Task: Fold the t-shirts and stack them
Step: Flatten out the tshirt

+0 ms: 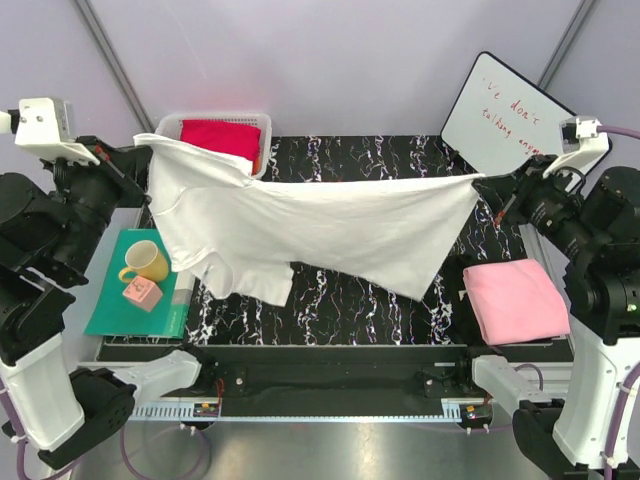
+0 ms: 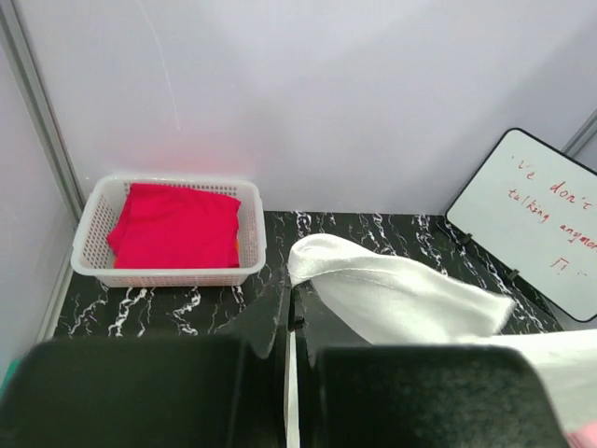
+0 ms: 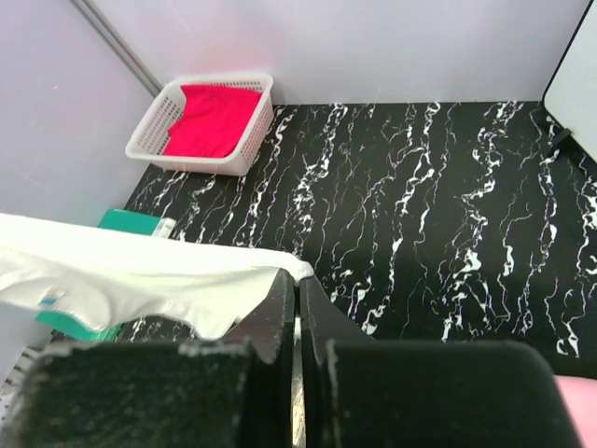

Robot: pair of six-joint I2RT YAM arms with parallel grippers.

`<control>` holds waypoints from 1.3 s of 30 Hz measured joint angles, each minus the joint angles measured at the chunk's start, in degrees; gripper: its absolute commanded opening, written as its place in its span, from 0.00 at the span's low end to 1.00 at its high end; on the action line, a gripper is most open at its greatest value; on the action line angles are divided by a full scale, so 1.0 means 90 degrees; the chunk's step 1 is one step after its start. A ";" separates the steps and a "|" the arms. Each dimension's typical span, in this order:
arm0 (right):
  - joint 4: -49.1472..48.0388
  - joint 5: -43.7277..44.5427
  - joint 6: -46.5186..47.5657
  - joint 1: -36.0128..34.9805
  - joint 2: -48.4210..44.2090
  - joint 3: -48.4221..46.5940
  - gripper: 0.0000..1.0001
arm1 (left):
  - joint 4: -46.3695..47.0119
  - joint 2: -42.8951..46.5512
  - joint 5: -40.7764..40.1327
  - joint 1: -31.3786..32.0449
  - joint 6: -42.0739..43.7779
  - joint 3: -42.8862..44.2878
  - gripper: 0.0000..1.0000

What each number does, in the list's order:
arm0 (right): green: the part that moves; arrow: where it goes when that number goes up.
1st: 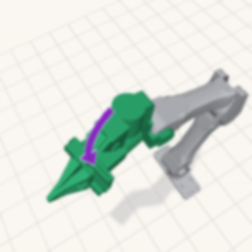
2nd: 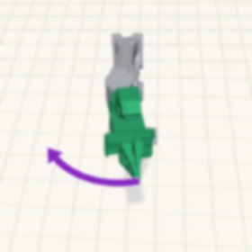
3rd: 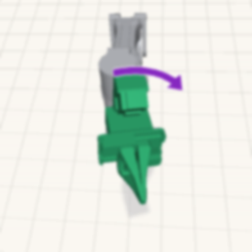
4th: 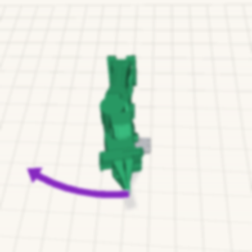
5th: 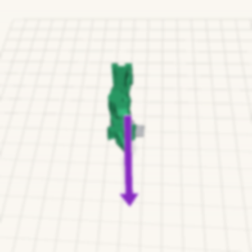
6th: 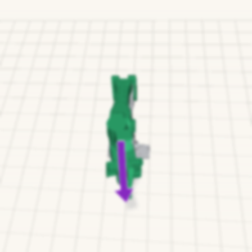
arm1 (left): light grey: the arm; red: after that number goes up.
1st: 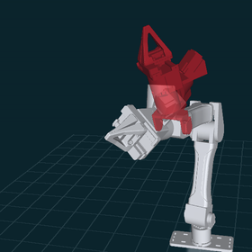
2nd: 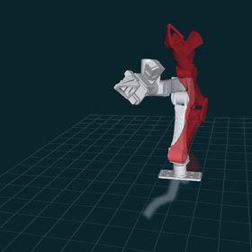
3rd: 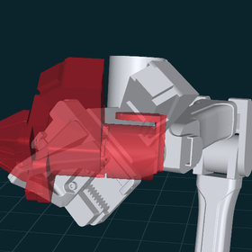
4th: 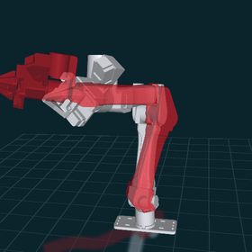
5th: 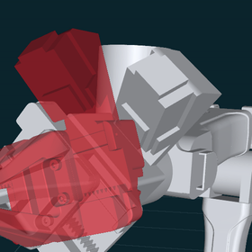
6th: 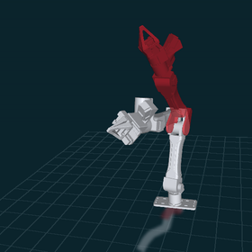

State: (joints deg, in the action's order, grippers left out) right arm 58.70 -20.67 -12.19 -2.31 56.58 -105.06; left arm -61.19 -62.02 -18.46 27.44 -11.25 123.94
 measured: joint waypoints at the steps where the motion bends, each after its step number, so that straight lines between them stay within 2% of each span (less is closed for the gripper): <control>1: -0.0053 0.0041 -0.0002 0.0000 0.0017 -0.0017 0.00 | 0.0000 -0.0046 -0.0024 0.0000 0.0039 0.0083 0.00; 8: -0.0374 0.0379 0.0097 -0.0019 0.1107 -0.0070 0.00 | 0.0262 -0.1195 -0.0483 -0.0015 0.0420 0.0590 0.00; 12: -0.0848 0.0503 0.0146 -0.0024 0.1885 0.0245 0.00 | 0.0539 -0.2251 -0.0148 -0.0321 0.0423 0.0559 0.00; 18: -0.1661 0.0508 0.0170 -0.0024 0.3019 0.1234 0.00 | 0.1190 -0.3951 0.0877 -0.0814 0.0255 -0.0777 0.00; 21: -0.2040 0.0508 0.0189 -0.0024 0.3949 0.1314 0.00 | 0.1321 -0.4845 0.1231 -0.0952 0.0219 -0.1333 0.00; 24: -0.2351 0.0510 0.0248 -0.0022 0.5017 0.1209 0.00 | 0.1345 -0.5722 0.1404 -0.1088 0.0223 -0.1256 0.00; 29: -0.2443 0.0471 0.0250 -0.0019 0.6759 0.0427 0.00 | 0.1336 -0.7016 0.1508 -0.1338 0.0294 -0.0427 0.00; 33: -0.2365 0.0355 0.0209 -0.0017 0.7728 -0.0401 0.00 | 0.1321 -0.7310 0.1508 -0.1479 0.0291 -0.0114 0.00; 39: -0.2285 0.0160 0.0182 -0.0017 0.7728 -0.0920 0.00 | 0.1333 -0.6977 0.1506 -0.1549 0.0291 -0.0085 0.00</control>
State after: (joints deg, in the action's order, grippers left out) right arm 38.13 -19.22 -10.55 -2.46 126.13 -113.34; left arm -49.19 -124.81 -4.91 13.50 -8.62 123.17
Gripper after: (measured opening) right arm 0.012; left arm 0.012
